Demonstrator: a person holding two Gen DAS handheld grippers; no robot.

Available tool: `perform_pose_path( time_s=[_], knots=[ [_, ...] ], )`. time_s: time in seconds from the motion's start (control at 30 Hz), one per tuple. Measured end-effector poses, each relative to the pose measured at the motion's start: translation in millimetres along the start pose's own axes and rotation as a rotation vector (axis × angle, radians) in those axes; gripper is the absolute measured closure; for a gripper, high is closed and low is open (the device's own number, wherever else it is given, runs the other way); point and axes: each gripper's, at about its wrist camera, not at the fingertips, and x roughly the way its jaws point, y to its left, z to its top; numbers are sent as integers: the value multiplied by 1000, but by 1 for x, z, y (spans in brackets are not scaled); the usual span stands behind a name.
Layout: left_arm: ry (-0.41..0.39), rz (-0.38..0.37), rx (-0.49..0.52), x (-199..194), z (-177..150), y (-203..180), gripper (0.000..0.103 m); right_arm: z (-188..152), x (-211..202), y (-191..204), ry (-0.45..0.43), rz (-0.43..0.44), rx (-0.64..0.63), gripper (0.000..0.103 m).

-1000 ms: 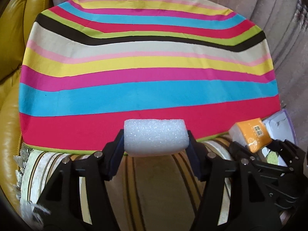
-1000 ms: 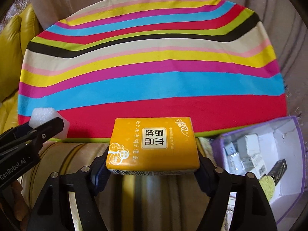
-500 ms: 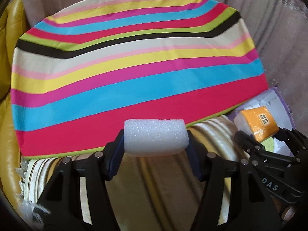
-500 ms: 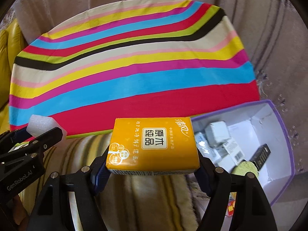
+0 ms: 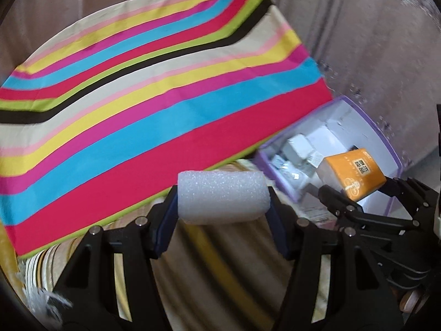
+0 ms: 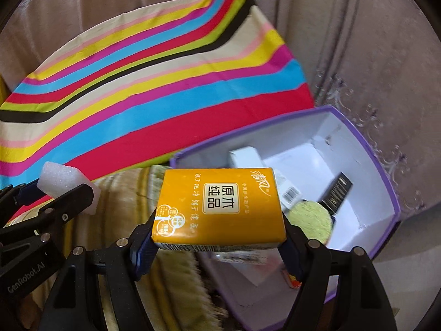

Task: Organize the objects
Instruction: 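Lower the foam block and tissue pack into the box and open both grippers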

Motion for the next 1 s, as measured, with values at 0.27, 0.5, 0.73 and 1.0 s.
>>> perform_pose_path(
  time_s=[0.27, 0.5, 0.73, 1.0],
  knots=[
    [16, -48, 106, 13, 6, -46, 40, -11, -3, -45, 4, -52, 100, 28],
    [56, -90, 156, 29, 12, -78, 40, -18, 0, -84, 12, -94, 173, 28],
    [86, -118, 194, 43, 20, -108, 39, -21, 4, -113, 26, -129, 228, 28],
    [145, -177, 201, 60, 26, -128, 28, -24, 9, -140, 32, -128, 278, 27]
  ],
)
